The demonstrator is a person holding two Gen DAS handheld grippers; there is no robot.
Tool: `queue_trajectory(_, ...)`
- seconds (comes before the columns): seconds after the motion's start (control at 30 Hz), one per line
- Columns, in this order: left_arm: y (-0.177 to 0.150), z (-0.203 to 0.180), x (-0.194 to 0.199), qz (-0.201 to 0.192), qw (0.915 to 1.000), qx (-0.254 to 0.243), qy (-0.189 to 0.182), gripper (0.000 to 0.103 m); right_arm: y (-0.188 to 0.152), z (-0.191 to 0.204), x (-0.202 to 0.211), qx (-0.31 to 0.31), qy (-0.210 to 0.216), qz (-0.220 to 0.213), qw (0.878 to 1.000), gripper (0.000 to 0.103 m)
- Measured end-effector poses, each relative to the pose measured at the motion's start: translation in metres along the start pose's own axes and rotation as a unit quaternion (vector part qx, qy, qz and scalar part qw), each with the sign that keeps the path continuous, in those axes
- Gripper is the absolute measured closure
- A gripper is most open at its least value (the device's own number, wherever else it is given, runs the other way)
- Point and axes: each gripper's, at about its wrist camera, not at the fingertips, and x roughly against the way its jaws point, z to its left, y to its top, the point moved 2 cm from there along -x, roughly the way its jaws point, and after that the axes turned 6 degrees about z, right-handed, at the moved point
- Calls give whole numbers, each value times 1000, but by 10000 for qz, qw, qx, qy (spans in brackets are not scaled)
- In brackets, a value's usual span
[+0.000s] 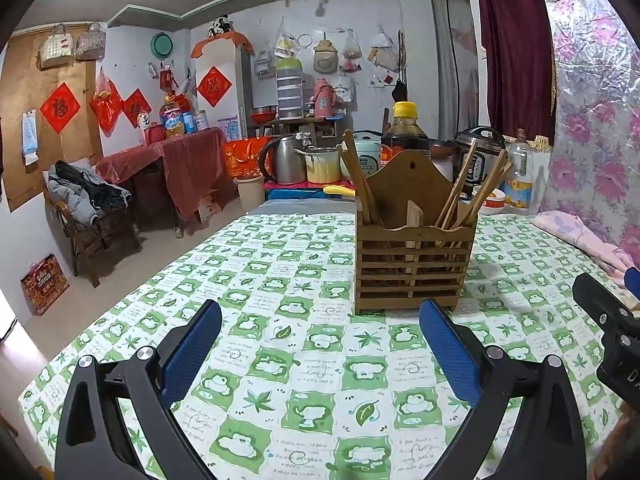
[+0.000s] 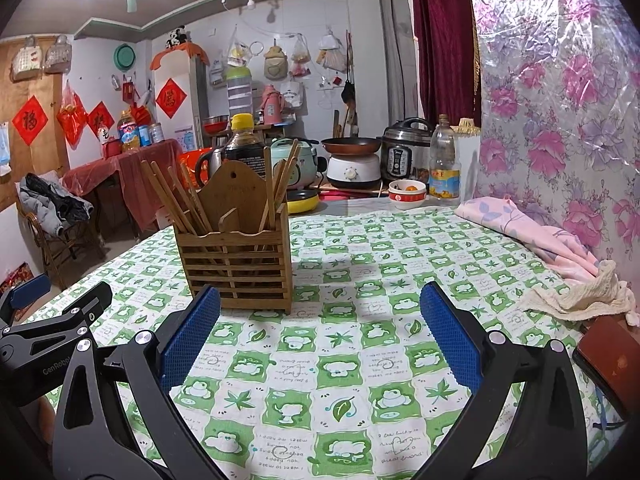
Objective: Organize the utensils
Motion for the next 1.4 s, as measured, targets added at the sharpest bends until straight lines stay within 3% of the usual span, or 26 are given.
queue_trajectory(0.27,-2,-3,6,-193,9995,-138,192,6,0,-1,0,-1,1,-5,10000,7)
queue_trajectory(1.4,-1,-4,5,-182,9995,-151,198,6,0,0,0,-4,5,-4,10000,7)
